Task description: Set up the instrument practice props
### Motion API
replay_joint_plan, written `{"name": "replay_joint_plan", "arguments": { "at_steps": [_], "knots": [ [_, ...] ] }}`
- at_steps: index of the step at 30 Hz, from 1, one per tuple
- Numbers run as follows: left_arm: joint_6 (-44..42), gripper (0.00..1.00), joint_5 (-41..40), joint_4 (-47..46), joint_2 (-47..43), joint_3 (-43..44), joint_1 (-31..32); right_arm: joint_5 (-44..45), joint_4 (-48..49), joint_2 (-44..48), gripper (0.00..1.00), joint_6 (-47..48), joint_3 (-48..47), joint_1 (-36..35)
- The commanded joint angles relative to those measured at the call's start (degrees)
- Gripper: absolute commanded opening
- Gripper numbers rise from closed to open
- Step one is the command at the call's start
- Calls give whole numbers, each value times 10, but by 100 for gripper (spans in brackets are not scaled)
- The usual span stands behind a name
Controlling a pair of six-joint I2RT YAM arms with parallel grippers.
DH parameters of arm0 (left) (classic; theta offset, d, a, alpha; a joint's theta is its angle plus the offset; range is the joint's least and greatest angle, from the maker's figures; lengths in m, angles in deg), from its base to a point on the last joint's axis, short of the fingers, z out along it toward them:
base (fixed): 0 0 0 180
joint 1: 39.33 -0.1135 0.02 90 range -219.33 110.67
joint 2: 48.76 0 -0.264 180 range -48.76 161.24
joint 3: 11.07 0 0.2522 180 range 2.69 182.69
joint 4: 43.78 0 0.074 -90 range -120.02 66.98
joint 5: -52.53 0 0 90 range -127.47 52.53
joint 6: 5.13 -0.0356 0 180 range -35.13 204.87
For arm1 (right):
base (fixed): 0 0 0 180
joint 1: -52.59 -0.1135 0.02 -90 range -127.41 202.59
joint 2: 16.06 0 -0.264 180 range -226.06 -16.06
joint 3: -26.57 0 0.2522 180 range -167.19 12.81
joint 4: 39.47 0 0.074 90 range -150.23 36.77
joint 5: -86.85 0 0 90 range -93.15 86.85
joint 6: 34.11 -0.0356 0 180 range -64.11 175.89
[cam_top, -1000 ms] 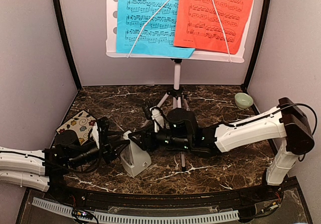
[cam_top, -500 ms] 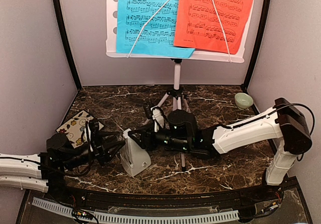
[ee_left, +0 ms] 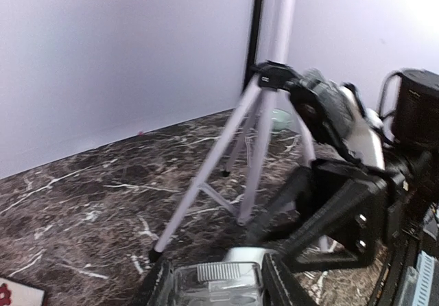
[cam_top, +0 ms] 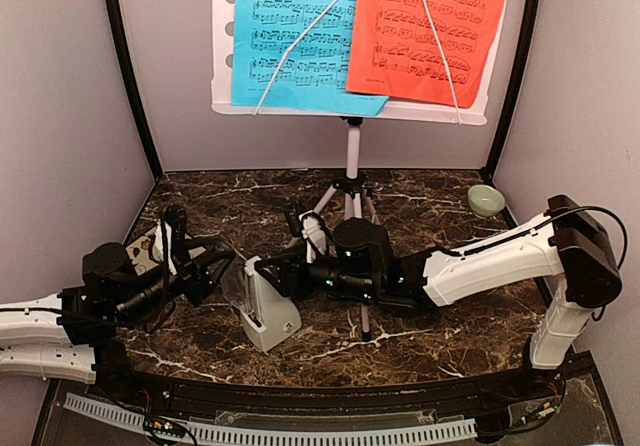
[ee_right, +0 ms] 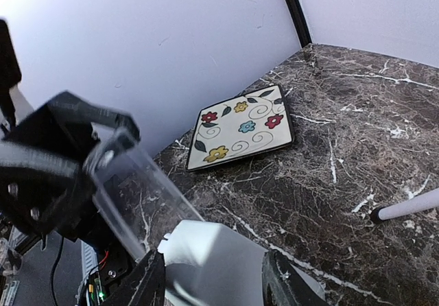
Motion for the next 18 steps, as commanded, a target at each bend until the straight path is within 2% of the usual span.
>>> {"name": "replay_joint_plan", "arguments": {
  "at_steps": [1, 4, 8, 13, 18],
  "knots": [
    [89, 6, -125, 231, 28, 106, -37, 36, -222, -44, 49, 37, 34, 9],
    [138, 6, -123, 318, 60, 149, -74, 33, -220, -42, 49, 41, 31, 7],
    [144, 6, -63, 368, 119, 184, -141, 31, -219, -39, 50, 45, 29, 3],
    [120, 7, 40, 364, 215, 217, -221, 30, -217, -35, 51, 50, 25, 0],
    [91, 7, 103, 342, 321, 250, -276, 31, -216, -36, 52, 47, 21, -1]
  ]
}}
